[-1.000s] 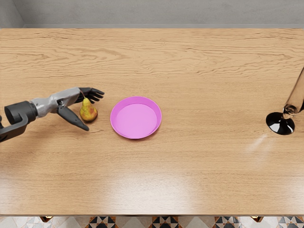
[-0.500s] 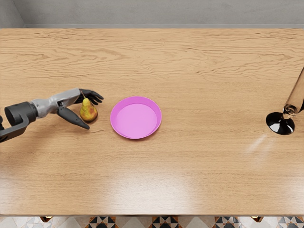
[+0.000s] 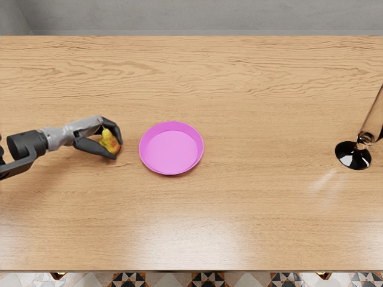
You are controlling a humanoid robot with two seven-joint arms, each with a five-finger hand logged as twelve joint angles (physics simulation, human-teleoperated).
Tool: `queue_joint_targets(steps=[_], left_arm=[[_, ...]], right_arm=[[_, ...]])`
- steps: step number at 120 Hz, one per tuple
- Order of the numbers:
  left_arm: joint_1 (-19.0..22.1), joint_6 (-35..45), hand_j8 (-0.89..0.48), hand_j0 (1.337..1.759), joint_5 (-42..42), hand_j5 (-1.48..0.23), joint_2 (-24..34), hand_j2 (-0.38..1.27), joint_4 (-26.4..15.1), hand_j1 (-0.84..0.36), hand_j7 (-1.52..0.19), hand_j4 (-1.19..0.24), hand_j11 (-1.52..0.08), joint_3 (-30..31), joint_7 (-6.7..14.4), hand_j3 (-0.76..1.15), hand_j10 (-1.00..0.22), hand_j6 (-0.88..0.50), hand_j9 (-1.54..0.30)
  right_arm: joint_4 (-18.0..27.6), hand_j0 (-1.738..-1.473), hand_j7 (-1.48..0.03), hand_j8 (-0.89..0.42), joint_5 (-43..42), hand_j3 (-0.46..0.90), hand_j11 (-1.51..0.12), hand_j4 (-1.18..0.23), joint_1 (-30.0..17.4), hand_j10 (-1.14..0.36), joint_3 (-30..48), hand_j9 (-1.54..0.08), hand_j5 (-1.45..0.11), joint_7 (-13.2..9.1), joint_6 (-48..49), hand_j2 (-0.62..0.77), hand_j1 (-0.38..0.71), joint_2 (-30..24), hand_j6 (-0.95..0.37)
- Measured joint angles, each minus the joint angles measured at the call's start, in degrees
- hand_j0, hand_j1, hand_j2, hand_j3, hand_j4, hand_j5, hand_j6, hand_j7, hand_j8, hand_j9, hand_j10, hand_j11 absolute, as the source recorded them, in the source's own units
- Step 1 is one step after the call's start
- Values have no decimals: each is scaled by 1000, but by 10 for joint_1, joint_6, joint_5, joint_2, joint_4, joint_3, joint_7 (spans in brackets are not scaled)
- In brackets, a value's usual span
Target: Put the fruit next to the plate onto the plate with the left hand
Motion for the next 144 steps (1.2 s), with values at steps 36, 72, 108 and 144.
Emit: queue_joint_targets(steps=[36,72,108,144], left_arm=[[-18,1,-237,1649,9,-1084,0,322,-5,-408,-1096,-825,-1025,9,1,0,-337,-421,-1103],[-58,-23,-220,1649,9,-1125,4,309,-33,-410,-1129,-835,-1117,9,2,0,-291,-403,-1134],[-99,-46,-219,1648,9,-1129,-3,291,-62,-404,-1133,-835,-1145,10,2,-1,-284,-403,-1135],[-144,-49,-222,1649,11,-1124,-55,291,-92,-404,-1131,-842,-1152,9,132,-1,-277,-404,-1136]], right_arm=[[0,-1658,0,0,0,0,0,0,0,0,0,0,0,0,0,0,-349,0,0],[0,-1658,0,0,0,0,0,0,0,0,0,0,0,0,0,0,-349,0,0],[0,-1658,0,0,0,0,0,0,0,1,0,0,0,0,0,1,-349,0,0],[-1,-1658,0,0,0,0,0,0,0,0,0,0,0,0,0,1,-349,0,0]])
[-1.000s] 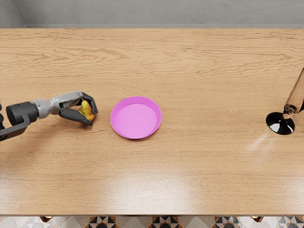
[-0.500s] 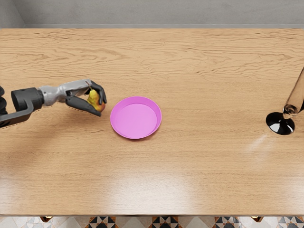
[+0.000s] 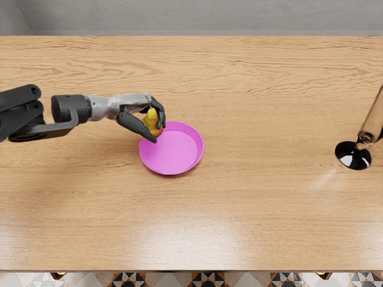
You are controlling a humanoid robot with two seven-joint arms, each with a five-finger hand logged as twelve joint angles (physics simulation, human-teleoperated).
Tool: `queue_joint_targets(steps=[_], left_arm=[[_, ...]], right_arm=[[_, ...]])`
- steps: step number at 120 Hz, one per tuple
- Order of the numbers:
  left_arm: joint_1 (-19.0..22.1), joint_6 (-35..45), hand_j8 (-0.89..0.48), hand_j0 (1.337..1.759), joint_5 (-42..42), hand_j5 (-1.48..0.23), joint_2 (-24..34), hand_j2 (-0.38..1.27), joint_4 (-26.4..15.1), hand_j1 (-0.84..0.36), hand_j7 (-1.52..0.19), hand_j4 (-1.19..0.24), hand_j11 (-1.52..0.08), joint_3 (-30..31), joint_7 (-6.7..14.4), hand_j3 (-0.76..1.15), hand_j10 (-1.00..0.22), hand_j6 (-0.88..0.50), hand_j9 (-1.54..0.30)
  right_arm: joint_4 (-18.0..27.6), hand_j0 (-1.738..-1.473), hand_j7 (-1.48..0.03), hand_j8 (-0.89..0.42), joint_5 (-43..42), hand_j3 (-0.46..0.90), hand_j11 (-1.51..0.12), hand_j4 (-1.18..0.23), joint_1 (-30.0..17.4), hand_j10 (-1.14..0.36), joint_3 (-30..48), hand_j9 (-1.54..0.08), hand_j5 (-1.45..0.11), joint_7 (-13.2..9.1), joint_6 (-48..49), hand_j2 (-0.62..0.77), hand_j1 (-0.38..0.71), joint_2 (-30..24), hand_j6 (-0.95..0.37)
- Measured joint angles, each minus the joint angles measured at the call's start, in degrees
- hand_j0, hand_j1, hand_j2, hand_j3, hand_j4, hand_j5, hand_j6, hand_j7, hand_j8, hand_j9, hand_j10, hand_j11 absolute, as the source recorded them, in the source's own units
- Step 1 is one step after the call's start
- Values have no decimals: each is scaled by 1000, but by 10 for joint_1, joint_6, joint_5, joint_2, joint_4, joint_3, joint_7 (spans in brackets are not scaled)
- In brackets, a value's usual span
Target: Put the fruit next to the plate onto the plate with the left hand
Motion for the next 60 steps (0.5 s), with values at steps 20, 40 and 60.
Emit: queue_joint_targets(steps=[20,40,60], left_arm=[[-10,21,-212,1648,14,-1135,-36,314,-2,-420,-1137,-830,-1152,0,89,-1,-270,-392,-1138],[-23,43,-213,1648,28,-1136,-39,320,-17,-420,-1136,-828,-1150,0,151,-1,-273,-394,-1135],[-33,68,-218,1648,44,-1122,-46,306,-53,-414,-1130,-837,-1150,-1,191,0,-274,-401,-1132]], right_arm=[[0,-1658,0,0,0,0,0,0,0,0,0,0,0,0,0,1,-349,0,0],[0,-1658,0,0,0,0,0,0,0,1,0,0,0,0,0,1,-349,0,0],[0,-1658,0,0,0,0,0,0,0,1,0,0,0,0,0,1,-349,0,0]])
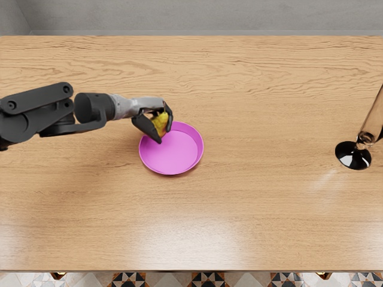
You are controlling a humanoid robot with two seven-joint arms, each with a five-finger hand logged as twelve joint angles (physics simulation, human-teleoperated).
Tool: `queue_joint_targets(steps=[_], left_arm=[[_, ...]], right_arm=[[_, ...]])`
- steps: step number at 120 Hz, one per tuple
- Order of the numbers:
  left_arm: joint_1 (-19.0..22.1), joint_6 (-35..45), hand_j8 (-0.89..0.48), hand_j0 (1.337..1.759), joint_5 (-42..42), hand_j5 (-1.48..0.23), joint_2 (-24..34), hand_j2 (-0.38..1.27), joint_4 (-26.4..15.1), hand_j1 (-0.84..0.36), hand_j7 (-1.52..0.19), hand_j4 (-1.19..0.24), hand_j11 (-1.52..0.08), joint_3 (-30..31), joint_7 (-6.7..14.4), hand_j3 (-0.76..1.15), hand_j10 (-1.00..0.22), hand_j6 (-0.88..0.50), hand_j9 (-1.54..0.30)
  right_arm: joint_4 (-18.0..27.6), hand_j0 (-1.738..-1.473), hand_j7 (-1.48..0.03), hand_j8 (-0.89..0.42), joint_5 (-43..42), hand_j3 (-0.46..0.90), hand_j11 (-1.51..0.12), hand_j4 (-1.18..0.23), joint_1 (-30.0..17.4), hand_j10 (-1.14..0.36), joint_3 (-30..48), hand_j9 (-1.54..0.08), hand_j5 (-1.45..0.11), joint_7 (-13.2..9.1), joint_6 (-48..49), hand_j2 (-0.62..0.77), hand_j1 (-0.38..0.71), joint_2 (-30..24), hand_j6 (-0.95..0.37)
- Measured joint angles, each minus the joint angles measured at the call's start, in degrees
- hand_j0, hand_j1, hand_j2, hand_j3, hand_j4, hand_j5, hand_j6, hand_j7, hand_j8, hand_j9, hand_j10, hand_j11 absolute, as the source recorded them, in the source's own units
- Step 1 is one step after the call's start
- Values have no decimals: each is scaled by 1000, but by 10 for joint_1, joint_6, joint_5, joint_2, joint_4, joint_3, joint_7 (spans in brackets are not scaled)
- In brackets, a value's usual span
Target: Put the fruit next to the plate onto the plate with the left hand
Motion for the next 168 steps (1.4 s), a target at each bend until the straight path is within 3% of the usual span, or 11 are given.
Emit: queue_joint_targets(steps=[37,66,74,89,105,143,168], left_arm=[[-9,11,-220,1647,15,-1119,24,304,-79,-413,-1128,-839,-1151,-1,40,0,-276,-402,-1131],[-16,8,-228,1648,16,-1104,25,293,-96,-409,-1110,-834,-1129,0,69,0,-278,-409,-1111],[-16,8,-279,1650,13,-957,26,235,-98,-334,-963,-727,-979,-4,73,0,-301,-409,-965],[-14,11,-219,1654,4,-607,27,142,-100,-101,-609,-462,-618,-16,80,0,-231,-289,-611],[-14,11,-166,1656,-1,-382,29,85,-101,54,-384,-292,-388,-21,83,0,-172,-203,-384],[-13,5,-66,1658,-21,-119,57,25,-102,253,-119,-92,-120,-35,81,0,-67,-74,-119],[-10,-49,-40,1658,-111,-62,156,13,-102,298,-62,-49,-62,-63,80,0,-40,-43,-62]], right_arm=[[0,-1658,0,0,0,0,0,0,0,0,0,0,0,0,0,0,-349,0,0],[0,-1658,0,0,0,0,0,0,0,0,0,0,0,0,0,0,-349,0,0],[0,-1658,0,0,0,0,0,0,0,0,0,0,0,0,0,0,-349,0,0],[0,-1658,0,0,0,0,0,0,0,0,0,0,0,0,0,0,-349,0,0],[0,-1658,0,0,0,0,0,0,0,0,0,0,0,0,0,0,-349,0,0],[0,-1658,0,0,0,0,0,0,0,0,0,0,0,0,0,0,-349,0,0],[0,-1658,0,0,0,0,0,0,0,0,0,0,0,0,0,0,-349,0,0]])
